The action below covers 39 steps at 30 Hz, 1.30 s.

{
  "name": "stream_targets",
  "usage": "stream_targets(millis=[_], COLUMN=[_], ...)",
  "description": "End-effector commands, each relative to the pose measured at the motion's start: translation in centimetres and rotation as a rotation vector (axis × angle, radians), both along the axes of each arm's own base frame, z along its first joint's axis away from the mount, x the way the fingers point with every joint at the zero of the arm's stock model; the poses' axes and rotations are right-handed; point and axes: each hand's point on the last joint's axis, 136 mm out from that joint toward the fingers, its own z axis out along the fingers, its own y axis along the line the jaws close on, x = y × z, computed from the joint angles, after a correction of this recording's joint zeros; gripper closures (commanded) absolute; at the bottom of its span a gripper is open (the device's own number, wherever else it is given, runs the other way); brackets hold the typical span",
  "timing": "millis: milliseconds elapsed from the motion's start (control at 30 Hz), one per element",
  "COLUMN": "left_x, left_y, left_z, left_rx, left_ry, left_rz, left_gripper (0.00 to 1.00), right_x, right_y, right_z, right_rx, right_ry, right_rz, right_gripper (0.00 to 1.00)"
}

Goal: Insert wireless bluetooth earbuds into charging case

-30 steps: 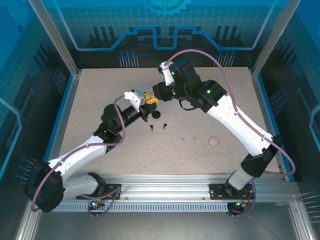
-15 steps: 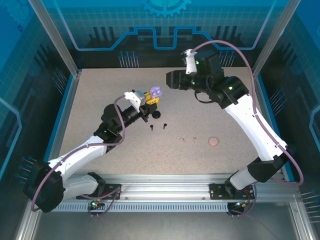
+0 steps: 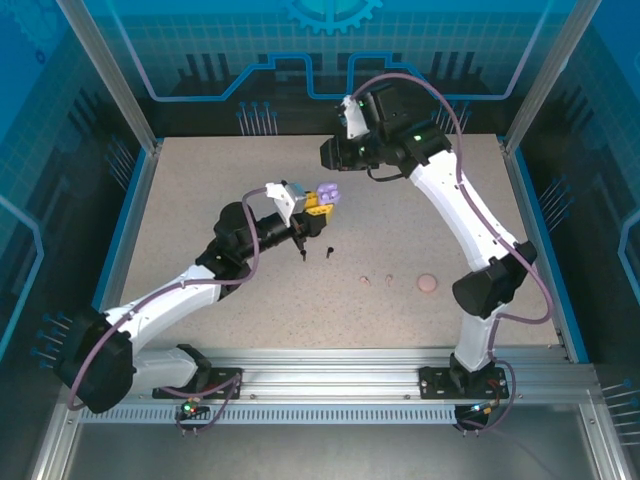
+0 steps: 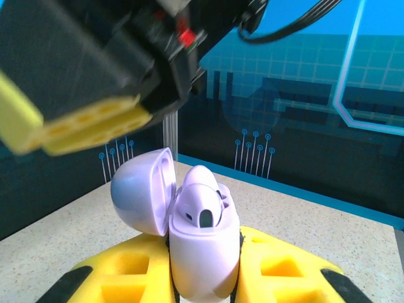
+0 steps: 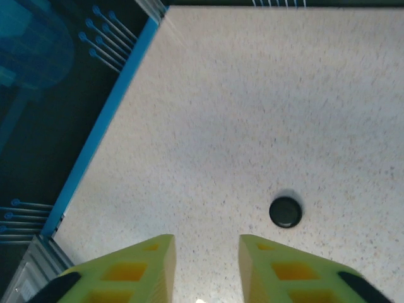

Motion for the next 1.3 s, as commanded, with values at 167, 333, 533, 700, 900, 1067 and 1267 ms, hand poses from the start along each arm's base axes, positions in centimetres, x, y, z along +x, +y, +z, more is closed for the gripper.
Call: stream_targets(millis=[167, 333, 533, 700, 900, 1067, 1267], left_x=[0.5, 1.2, 1.7, 2.4, 5.3, 8.7, 11.4], left_y=[-0.7, -0.3, -0.2, 0.0, 3.7, 8.7, 11.9], left_z=[2.0, 2.0, 1.9, 0.2, -5.6, -11.0, -17.0], left_rx=[-0.033, -0.036, -0.041, -0.063, -0.080, -0.118, -0.077], left_ry=[-0.032, -0.033, -0.021, 0.080, 0.383, 0.663, 0.936], left_rz=[0.000, 0.042, 0.065, 0.091, 0.282, 0.445, 0.519], left_gripper=[1.00, 1.00, 1.00, 1.00, 1.00, 1.00, 1.00], right_x=[-3.9, -6.1, -7.1, -4.2, -3.6, -5.6, -8.0], right_y=[0.5, -0.7, -2.0, -6.3, -10.3, -10.9, -10.9], right_z=[-0.5, -0.5, 0.0, 0.5, -2.6, -7.6, -12.4], right_rx=[-0.035, -0.035, -0.017, -0.014, 0.046, 0.031, 0.039], right_ry=[0.031, 0.026, 0.004, -0.019, 0.037, 0.117, 0.196], right_rz=[0.087, 0.081, 0.040, -0.206, -0.347, -0.352, -0.350], right_gripper=[0.77, 0.79, 0.78, 0.60, 0.46, 0.44, 0.43])
